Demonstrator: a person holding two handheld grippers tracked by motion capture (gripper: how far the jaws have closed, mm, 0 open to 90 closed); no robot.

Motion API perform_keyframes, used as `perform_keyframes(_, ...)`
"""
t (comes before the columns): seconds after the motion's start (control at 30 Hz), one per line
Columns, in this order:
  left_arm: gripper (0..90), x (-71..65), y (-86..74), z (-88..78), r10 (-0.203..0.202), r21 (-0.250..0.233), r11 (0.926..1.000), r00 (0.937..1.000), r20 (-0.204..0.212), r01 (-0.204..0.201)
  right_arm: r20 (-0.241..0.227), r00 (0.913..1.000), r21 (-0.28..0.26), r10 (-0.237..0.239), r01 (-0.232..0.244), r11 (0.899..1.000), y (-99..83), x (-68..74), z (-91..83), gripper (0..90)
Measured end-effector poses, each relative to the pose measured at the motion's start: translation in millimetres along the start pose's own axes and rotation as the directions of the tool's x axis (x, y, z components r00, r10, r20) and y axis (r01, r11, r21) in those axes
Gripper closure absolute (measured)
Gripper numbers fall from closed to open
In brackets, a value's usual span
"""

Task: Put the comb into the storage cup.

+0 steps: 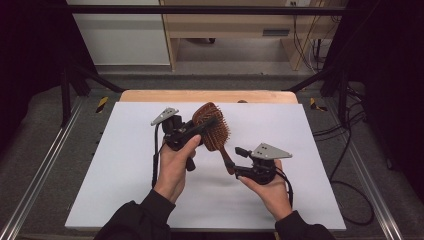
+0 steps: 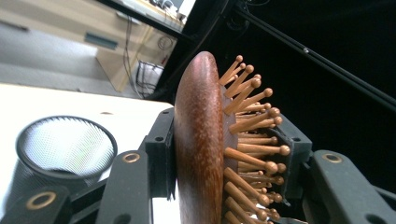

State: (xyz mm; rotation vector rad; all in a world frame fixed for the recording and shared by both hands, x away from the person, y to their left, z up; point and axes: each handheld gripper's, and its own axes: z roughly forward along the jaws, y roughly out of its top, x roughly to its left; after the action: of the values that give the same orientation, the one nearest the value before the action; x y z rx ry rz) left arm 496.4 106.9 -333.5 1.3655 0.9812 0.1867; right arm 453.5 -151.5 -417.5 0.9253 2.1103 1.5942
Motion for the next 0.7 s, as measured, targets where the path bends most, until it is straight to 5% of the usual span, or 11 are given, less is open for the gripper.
perform_keyframes(0.3,51.3,-13.2,30.8,-7.0,0.117,-0.050,0.9916,0.9916,-0.056,-0.119,0.115,0.9932,-0.073,0.018,-0.010,0.997,-11.4,-24.6,-25.7,18.9)
perform_keyframes(0.5,51.3,-13.9,50.5,-5.8,0.156,-0.066,0.9846,0.9838,-0.088,-0.162,0.083,0.9965,-0.067,0.005,0.001,0.998,-15.4,-31.7,-44.2,10.8)
perform_keyframes(0.7,51.3,-15.7,69.1,0.3,0.210,-0.069,0.9732,0.9697,-0.126,-0.219,0.102,0.9944,-0.047,-0.028,0.033,0.998,-25.5,-35.9,-61.6,7.8)
